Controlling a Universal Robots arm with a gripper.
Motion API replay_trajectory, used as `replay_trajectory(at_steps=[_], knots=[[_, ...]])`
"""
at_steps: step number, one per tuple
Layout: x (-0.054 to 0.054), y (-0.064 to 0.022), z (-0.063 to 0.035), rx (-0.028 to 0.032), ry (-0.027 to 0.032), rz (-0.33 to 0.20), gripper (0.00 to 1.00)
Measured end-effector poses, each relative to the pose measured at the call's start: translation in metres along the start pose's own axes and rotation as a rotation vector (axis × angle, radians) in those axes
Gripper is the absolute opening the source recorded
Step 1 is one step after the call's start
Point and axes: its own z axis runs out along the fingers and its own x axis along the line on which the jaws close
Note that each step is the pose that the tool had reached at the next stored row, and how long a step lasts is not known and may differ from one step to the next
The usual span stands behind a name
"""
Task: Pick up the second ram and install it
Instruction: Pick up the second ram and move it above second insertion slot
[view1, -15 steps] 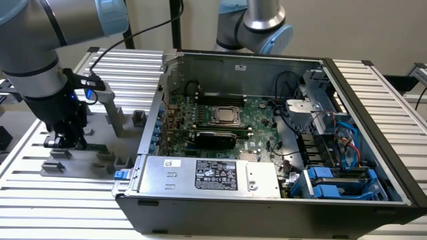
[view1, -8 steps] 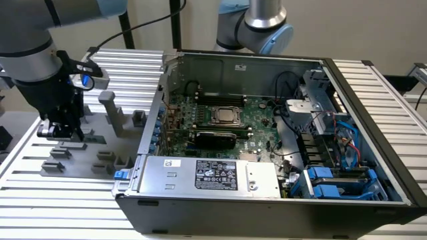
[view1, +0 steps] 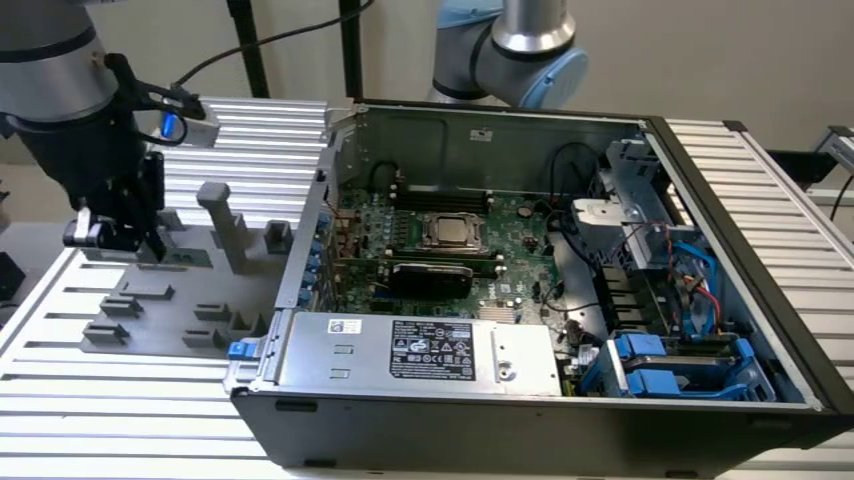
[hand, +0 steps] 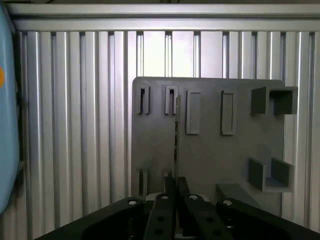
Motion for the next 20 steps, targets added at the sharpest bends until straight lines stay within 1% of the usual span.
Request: replay_trajectory(at_steps=[3,6,20], knots=[[0.0,-0.0075,-0.0137,-0.0001,0.0001,0.0,0.14],[0.0,-0.0188,-0.0277,0.0001,-0.0001,0.0,0.14],[-0.001,-0.0807,-0.0935,0.0,-0.0002,0.0,0.14]])
